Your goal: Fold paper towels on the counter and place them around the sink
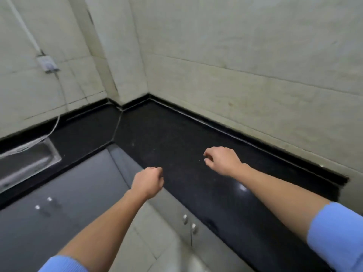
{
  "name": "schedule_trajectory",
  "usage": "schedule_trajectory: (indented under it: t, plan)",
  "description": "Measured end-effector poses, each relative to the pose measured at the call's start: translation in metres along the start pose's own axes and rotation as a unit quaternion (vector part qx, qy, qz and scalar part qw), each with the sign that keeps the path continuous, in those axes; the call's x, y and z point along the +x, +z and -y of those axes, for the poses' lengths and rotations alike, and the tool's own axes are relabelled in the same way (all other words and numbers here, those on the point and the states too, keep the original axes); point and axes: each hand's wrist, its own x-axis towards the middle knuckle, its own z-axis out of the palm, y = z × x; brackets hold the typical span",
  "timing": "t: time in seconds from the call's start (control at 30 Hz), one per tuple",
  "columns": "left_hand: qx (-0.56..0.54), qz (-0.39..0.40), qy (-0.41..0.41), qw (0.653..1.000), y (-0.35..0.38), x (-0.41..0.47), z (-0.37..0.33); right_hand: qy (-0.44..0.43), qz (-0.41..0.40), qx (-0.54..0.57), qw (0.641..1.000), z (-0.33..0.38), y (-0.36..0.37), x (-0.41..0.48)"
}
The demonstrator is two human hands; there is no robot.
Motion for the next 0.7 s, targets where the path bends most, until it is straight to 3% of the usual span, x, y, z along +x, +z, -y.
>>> schedule_trajectory:
  t: [0.33, 0.7]
  plan:
    - [0.009, 0.021, -0.197, 0.980, 0.000, -0.004, 0.193, -0.179, 0.057, 0.018, 0.982, 0.162, 0.074, 0.193]
    - [-0.040, 0.023, -0.419, 0.907, -0.016, -0.037, 0.361, -0.376, 0.123, 0.007, 0.918, 0.371, 0.127, 0.344]
